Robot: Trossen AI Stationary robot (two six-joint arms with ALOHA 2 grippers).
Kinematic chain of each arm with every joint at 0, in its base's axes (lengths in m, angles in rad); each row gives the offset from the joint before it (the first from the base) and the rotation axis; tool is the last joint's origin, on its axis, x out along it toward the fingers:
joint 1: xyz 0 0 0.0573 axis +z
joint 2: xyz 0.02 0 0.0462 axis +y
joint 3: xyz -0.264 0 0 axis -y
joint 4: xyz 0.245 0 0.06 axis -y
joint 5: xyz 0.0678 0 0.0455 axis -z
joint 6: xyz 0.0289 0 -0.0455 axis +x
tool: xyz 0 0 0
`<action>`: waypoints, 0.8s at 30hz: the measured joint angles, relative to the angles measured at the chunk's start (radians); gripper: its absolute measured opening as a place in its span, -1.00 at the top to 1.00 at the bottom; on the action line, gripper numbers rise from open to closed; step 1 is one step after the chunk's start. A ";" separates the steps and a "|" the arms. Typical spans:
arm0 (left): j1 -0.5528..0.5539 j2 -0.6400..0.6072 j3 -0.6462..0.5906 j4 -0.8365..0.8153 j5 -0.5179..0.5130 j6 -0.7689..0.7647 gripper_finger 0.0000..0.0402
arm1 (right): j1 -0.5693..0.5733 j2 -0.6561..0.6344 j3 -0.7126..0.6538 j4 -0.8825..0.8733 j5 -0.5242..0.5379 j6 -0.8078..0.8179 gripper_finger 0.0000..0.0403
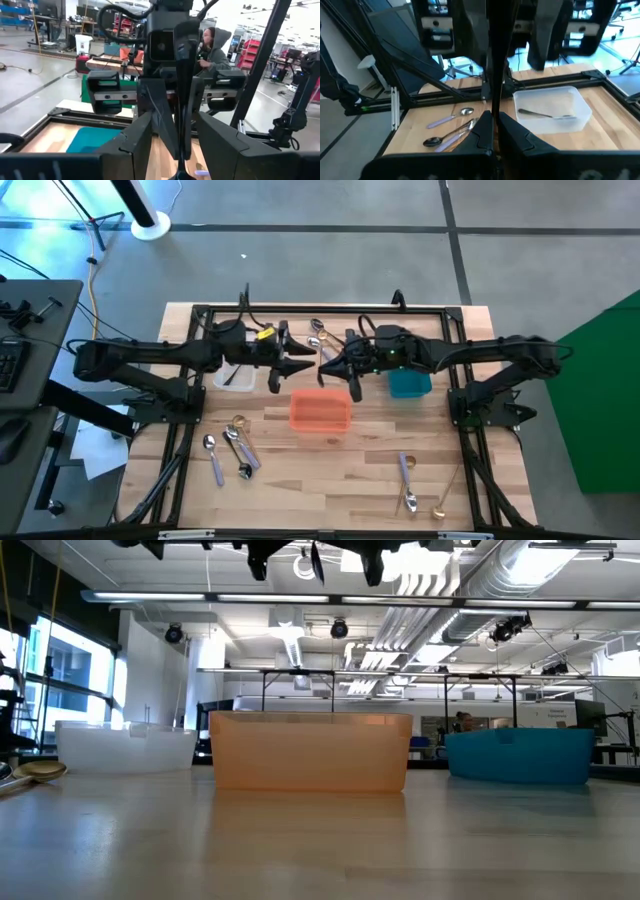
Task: Sort silverware by color (type)
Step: Put the right black spoon into the white bin
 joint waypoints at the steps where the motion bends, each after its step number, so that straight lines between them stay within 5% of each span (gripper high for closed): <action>1: -0.002 0.009 0.004 0.000 0.000 0.000 0.28 | 0.000 0.005 0.000 0.012 -0.001 0.000 1.00; 18: -0.006 0.087 0.061 0.028 -0.005 0.017 0.29 | 0.000 0.006 -0.001 -0.008 -0.008 0.000 1.00; 24: -0.005 0.086 0.061 0.030 -0.004 0.017 0.59 | 0.000 0.006 -0.001 -0.008 -0.007 0.000 1.00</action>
